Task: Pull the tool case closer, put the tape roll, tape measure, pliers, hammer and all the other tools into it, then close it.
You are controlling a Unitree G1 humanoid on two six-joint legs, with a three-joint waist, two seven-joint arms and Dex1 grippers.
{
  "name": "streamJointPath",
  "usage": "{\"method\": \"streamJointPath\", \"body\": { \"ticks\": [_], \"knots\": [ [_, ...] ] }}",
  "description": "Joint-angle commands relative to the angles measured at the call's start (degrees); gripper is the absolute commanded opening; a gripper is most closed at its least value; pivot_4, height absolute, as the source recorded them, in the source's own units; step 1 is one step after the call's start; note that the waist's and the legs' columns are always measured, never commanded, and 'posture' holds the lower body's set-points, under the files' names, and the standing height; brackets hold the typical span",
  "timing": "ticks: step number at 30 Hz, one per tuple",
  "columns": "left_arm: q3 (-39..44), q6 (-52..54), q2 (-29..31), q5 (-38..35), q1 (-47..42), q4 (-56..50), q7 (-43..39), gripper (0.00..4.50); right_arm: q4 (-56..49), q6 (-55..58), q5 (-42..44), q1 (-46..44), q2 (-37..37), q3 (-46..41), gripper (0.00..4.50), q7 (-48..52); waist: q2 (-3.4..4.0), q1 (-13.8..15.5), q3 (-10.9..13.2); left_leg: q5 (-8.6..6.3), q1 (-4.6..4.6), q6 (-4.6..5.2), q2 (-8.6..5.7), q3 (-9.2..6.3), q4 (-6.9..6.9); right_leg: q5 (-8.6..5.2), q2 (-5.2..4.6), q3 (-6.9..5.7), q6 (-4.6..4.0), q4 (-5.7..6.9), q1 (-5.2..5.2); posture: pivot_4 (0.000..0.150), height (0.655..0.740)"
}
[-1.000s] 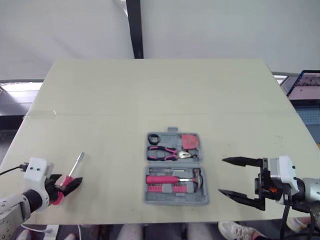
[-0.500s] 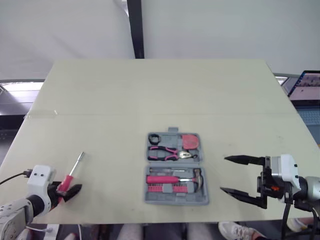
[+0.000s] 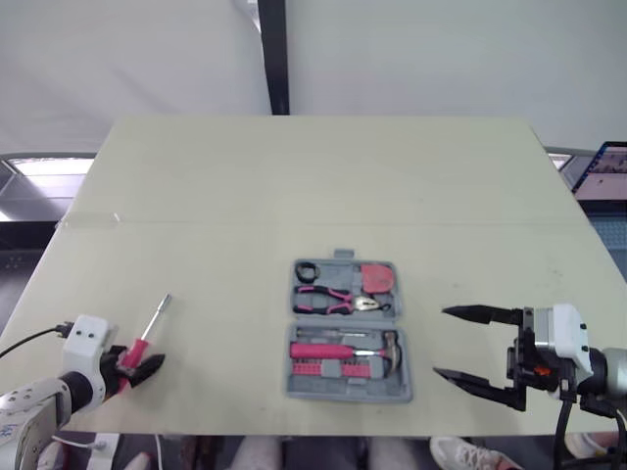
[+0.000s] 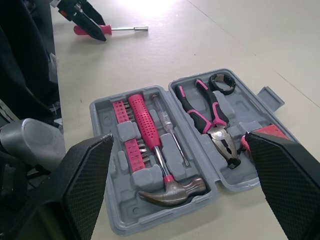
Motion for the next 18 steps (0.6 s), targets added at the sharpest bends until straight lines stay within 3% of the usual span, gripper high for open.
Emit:
{"method": "streamJointPath", "body": {
  "ticks": [1,3,6,12,18],
  "knots": [
    [-0.6,-0.91,0.0,0.94,-0.39,0.33,-0.52,4.5,-1.77,0.0,0.96,0.16,-0.44,-1.95,4.46,-0.23,0.0,0.0,0.0,0.0,0.0,0.0,0.0,0.0,0.0,0.0,0.0,0.0,0.0,0.0,0.0,0.15,0.74],
    [-0.6,-0.92,-0.19,0.97,-0.44,0.44,-0.72,4.5,-1.67,0.02,1.01,0.08,-0.49,-1.92,4.46,-0.18,0.0,0.0,0.0,0.0,0.0,0.0,0.0,0.0,0.0,0.0,0.0,0.0,0.0,0.01,0.0,0.15,0.74],
    [-0.44,-1.15,-0.4,1.13,-0.37,0.93,-1.07,3.74,-1.37,0.08,1.05,-0.15,-0.6,-1.84,4.5,-0.06,0.0,-0.02,0.0,0.0,0.0,0.0,0.0,0.0,0.0,0.0,0.0,0.0,0.0,0.02,0.0,0.15,0.74],
    [-0.53,-2.19,-0.23,1.66,-0.19,1.78,-1.67,0.58,-0.75,0.15,0.96,-0.12,-0.7,-1.91,4.5,0.19,0.0,-0.16,0.0,0.0,-0.01,0.0,0.0,0.0,-0.01,0.0,0.0,0.0,0.0,0.0,-0.01,0.15,0.74],
    [-1.7,-6.32,4.4,2.92,2.15,-3.64,-7.24,0.55,-0.13,0.06,1.54,1.88,-0.03,-3.55,4.5,0.51,-0.02,-0.14,0.01,0.0,-0.02,0.0,0.0,0.0,-0.01,0.0,0.0,0.0,0.0,0.0,-0.01,0.15,0.74]
  ]
}}
